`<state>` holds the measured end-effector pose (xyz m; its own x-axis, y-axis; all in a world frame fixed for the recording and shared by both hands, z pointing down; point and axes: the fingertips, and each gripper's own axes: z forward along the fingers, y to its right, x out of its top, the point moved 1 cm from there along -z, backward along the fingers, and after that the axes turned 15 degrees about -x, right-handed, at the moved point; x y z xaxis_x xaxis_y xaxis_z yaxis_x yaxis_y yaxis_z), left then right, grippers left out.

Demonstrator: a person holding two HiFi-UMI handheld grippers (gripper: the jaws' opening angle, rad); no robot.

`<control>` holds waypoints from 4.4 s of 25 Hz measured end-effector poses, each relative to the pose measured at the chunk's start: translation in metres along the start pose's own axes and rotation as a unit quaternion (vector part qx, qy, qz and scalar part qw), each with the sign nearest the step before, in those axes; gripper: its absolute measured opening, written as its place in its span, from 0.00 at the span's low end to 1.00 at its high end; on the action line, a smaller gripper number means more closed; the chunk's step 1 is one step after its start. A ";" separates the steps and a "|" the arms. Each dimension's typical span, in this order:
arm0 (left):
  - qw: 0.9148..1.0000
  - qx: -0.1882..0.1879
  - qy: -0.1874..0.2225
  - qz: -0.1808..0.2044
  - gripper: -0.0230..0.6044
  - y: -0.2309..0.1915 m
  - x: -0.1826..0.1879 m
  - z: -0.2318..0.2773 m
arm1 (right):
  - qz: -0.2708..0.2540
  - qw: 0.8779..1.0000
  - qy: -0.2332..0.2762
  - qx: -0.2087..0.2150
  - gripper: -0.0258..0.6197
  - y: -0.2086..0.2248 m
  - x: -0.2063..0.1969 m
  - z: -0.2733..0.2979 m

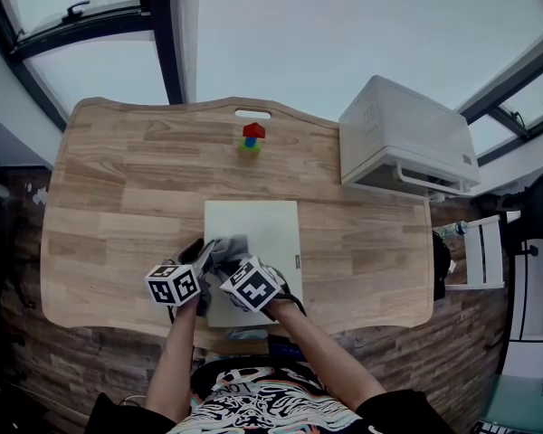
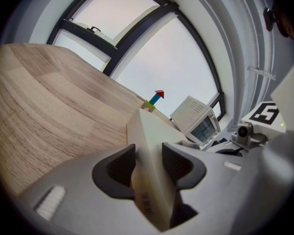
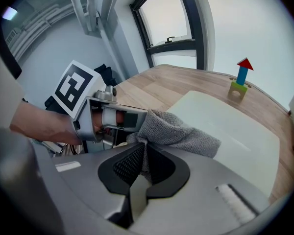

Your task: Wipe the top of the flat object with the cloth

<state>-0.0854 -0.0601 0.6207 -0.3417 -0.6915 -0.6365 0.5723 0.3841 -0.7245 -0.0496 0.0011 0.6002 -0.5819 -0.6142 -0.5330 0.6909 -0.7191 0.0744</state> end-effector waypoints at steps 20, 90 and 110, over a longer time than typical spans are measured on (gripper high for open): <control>1.000 0.004 0.004 0.002 0.36 0.000 0.001 0.000 | -0.026 0.999 -0.011 0.032 0.05 -0.014 -0.010 -0.011; 1.000 -0.006 0.006 0.005 0.36 0.000 0.002 0.001 | 0.013 0.993 -0.078 0.082 0.05 -0.028 -0.079 -0.050; 1.000 -0.008 0.005 0.005 0.36 0.001 0.002 0.000 | 0.044 0.994 -0.079 0.060 0.05 0.004 -0.106 -0.070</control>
<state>-0.0852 -0.0612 0.6189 -0.3438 -0.6807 -0.6469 0.5633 0.4017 -0.7220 0.0449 0.0861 0.5978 -0.5882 -0.7130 -0.3816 0.6916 -0.6881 0.2198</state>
